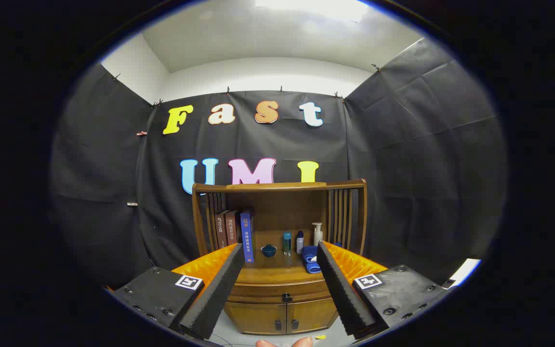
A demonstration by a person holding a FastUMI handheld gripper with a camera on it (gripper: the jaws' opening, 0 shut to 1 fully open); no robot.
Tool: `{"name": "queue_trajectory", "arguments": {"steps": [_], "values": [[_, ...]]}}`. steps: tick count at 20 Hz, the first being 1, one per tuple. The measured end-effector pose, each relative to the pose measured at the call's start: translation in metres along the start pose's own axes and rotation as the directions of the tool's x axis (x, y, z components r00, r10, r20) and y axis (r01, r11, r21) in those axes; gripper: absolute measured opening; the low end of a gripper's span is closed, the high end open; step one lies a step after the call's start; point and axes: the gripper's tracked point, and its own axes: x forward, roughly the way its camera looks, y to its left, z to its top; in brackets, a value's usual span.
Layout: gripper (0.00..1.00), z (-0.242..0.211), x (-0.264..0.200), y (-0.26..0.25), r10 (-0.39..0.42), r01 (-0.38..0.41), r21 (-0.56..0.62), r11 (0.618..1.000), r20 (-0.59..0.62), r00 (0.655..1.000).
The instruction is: Pull open the drawer, take out the items inside it, and place them on the countertop above the cabinet.
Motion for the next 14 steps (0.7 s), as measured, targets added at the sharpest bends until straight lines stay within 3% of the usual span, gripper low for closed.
{"name": "queue_trajectory", "arguments": {"steps": [14], "values": [[0.98, 0.0002, 0.0, 0.0005, 0.004, -0.004, -0.017, 1.0, 0.004, 1.0]]}}
